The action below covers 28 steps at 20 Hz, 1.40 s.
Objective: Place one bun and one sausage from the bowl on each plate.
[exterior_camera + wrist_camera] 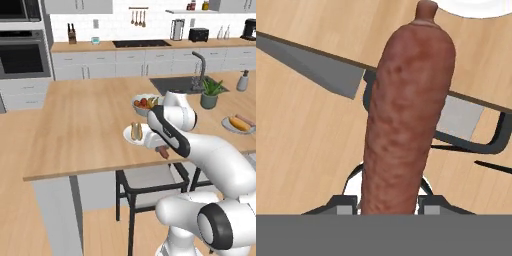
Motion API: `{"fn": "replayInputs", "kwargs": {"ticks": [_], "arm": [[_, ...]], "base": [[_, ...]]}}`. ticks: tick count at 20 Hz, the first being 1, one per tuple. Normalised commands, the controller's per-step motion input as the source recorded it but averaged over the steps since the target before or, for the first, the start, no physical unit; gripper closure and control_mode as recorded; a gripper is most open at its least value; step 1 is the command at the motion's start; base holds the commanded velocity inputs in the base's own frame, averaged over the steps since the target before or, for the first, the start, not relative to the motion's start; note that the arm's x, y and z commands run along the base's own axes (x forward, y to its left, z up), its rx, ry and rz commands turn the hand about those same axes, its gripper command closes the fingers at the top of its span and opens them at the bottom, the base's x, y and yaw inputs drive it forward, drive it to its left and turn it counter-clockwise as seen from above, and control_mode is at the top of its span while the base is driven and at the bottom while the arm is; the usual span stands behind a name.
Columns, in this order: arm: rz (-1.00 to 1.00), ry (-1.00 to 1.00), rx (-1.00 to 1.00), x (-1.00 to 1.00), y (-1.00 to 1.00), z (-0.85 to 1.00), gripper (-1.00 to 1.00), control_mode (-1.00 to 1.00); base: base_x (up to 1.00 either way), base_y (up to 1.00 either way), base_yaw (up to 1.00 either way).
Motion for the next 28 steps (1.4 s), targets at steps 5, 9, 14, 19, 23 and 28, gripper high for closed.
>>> {"fn": "replayInputs", "kwargs": {"ticks": [5,9,14,19,23,28], "arm": [[0.00,0.00,0.00,0.00,0.00,0.00,1.00,1.00],[0.00,0.00,0.00,0.00,0.00,0.00,1.00,1.00],[0.00,0.00,0.00,0.00,0.00,0.00,1.00,1.00],[-0.08,0.08,0.00,0.48,0.00,-0.09,1.00,-1.00],[-0.10,0.03,0.00,0.98,0.01,-0.16,1.00,-1.00],[-0.18,0.18,0.00,1.00,0.02,-0.19,1.00,-1.00]], "base": [[0.26,0.21,-0.23],[0.48,0.00,-0.31],[0.70,0.00,-0.19],[0.12,0.00,-0.02],[0.00,0.00,0.00],[0.00,0.00,0.00]]}}
